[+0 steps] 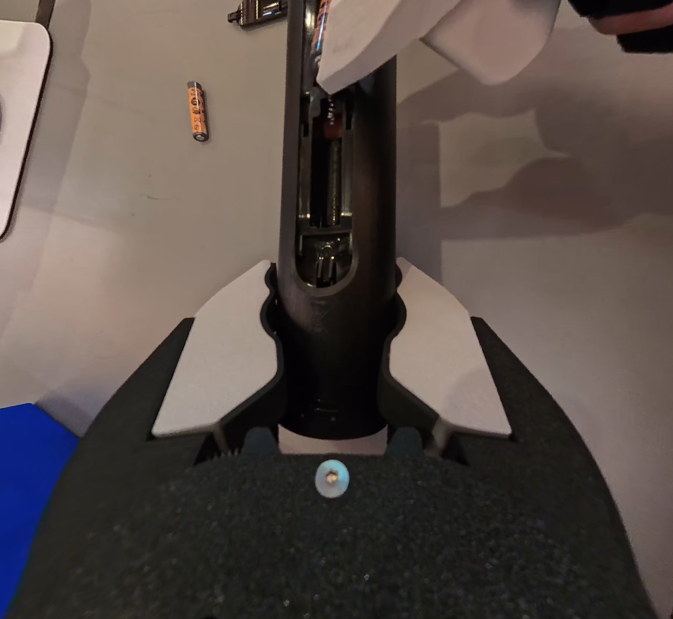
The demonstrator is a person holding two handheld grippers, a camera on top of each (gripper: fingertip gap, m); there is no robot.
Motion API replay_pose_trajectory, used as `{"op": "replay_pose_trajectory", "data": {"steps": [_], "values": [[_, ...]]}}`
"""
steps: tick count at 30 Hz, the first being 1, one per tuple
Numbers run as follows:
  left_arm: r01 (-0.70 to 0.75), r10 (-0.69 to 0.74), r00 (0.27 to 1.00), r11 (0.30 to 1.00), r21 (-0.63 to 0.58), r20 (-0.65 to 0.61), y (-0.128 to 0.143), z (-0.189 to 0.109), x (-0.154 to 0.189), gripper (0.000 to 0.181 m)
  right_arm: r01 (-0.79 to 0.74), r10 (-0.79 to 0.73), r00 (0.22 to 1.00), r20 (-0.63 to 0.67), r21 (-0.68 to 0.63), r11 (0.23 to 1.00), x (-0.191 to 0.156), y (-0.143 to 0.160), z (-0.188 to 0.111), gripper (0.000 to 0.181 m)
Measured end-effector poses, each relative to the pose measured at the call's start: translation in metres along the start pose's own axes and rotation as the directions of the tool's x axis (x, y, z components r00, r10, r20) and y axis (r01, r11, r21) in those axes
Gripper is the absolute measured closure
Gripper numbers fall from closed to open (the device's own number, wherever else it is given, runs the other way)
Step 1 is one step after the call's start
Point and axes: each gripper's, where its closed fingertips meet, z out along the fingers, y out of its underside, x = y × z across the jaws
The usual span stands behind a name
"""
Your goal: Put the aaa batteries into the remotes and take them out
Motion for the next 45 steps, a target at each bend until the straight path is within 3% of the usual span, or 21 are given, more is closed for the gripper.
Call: {"op": "replay_pose_trajectory", "data": {"steps": [4, 11, 16, 29, 45], "values": [[0.003, -0.003, 1.000, 1.000, -0.012, 0.006, 0.001, 0.000, -0.001, 0.123, 0.022, -0.022, 1.000, 0.019, 0.018, 1.000, -0.001, -0.001, 0.002, 0.120], [0.003, -0.003, 1.000, 1.000, -0.010, -0.006, 0.000, -0.001, 0.001, 0.123, -0.085, 0.082, 0.993, 0.081, 0.036, 0.996, -0.008, -0.006, -0.002, 0.109], [-0.025, 0.026, 0.999, 0.999, -0.023, 0.028, -0.003, -0.002, -0.001, 0.123, -0.079, 0.079, 0.997, 0.011, 0.039, 0.996, -0.001, -0.005, -0.002, 0.118], [-0.012, 0.012, 1.000, 0.999, -0.044, 0.014, 0.004, 0.004, 0.004, 0.123, 0.042, -0.042, 0.999, -0.011, -0.011, 0.999, 0.002, 0.003, -0.001, 0.124], [-0.014, 0.015, 1.000, 0.999, -0.043, 0.012, 0.002, 0.000, 0.002, 0.123, -0.073, 0.071, 0.995, 0.064, 0.017, 0.997, -0.008, -0.004, -0.004, 0.109]]}}
